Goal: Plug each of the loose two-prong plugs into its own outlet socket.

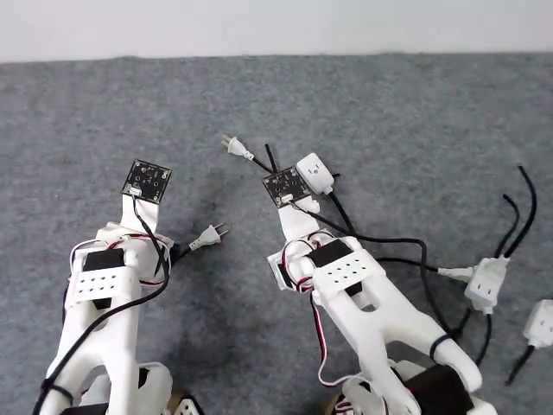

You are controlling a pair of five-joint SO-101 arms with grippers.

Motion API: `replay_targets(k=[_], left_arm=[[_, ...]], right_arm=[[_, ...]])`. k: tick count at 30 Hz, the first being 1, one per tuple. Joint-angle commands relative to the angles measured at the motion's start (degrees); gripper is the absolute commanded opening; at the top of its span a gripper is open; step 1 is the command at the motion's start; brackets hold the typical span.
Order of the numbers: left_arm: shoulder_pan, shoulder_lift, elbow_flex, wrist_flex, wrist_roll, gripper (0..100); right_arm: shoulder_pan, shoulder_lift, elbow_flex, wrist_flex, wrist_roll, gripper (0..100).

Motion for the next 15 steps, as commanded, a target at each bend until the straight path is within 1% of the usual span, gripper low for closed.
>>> replay_targets(k=[1, 4, 7, 15], left_arm=[[0.3, -1.0, -0.3, -1.8, 0.3, 23], [0.3, -1.0, -0.2, -1.8, 0.3, 23], [0.3, -1.0, -0.2, -1.8, 0.3, 23], [0.3, -1.0, -0.2, -1.6, -1.6, 23]], right_arm=[[0.7, -1.5, 0.0, -0.8, 0.9, 18.3], [0.7, -1.5, 0.1, -0.8, 1.0, 18.3], [0.7, 1.2, -0.9, -0.8, 3.7, 18.3], [1.2, 11.6, -11.0, 6.3, 4.6, 18.3]])
